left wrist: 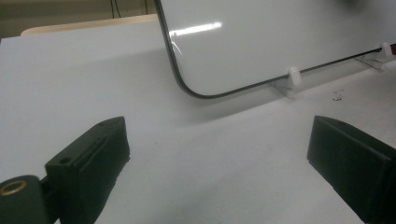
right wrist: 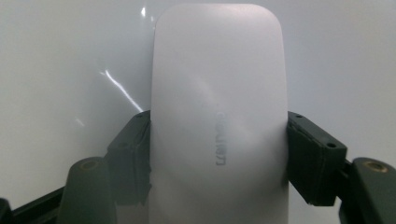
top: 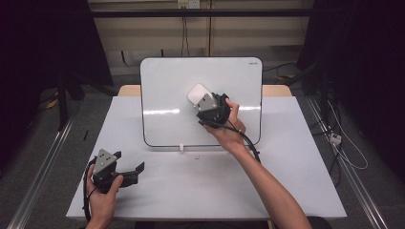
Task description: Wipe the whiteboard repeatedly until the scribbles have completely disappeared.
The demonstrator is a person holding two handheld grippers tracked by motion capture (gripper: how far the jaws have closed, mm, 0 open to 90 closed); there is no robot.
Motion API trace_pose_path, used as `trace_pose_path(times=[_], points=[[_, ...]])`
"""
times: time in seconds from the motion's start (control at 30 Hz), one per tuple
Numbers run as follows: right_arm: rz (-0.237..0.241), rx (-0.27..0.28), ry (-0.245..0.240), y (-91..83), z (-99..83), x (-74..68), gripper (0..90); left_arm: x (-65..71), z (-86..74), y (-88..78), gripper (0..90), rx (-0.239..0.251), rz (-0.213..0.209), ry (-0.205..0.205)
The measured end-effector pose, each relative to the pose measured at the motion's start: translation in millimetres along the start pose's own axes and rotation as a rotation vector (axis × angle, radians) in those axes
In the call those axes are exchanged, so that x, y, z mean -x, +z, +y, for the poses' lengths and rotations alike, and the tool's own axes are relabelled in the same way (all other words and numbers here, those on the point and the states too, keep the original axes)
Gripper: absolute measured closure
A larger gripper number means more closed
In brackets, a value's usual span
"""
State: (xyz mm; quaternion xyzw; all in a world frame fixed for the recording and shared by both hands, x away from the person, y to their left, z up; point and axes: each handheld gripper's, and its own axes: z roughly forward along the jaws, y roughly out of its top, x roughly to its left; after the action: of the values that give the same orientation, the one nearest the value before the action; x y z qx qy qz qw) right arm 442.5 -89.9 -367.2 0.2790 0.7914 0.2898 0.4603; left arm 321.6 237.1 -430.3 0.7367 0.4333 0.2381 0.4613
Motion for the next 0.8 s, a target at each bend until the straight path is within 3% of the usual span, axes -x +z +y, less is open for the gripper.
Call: trace_pose_path(times=[0.07,0.27,0.47,0.8], points=[[0.011,0.005,-0.010,-0.2,-0.5,-10.7,31.2,0.4,0.0,0.2,5.5,0.001,-0.001,-0.002],[0.021,0.005,-0.018,-0.7,-1.7,-19.7,31.3,1.0,0.0,0.8,5.6,0.001,-0.006,0.000],[0.060,0.001,-0.076,0.0,0.8,-42.4,31.3,1.7,0.4,1.3,5.5,-0.001,-0.005,0.004],[0.098,0.015,-0.128,1.1,4.7,-77.3,31.3,1.4,0.3,1.4,5.6,-0.003,-0.008,0.004]])
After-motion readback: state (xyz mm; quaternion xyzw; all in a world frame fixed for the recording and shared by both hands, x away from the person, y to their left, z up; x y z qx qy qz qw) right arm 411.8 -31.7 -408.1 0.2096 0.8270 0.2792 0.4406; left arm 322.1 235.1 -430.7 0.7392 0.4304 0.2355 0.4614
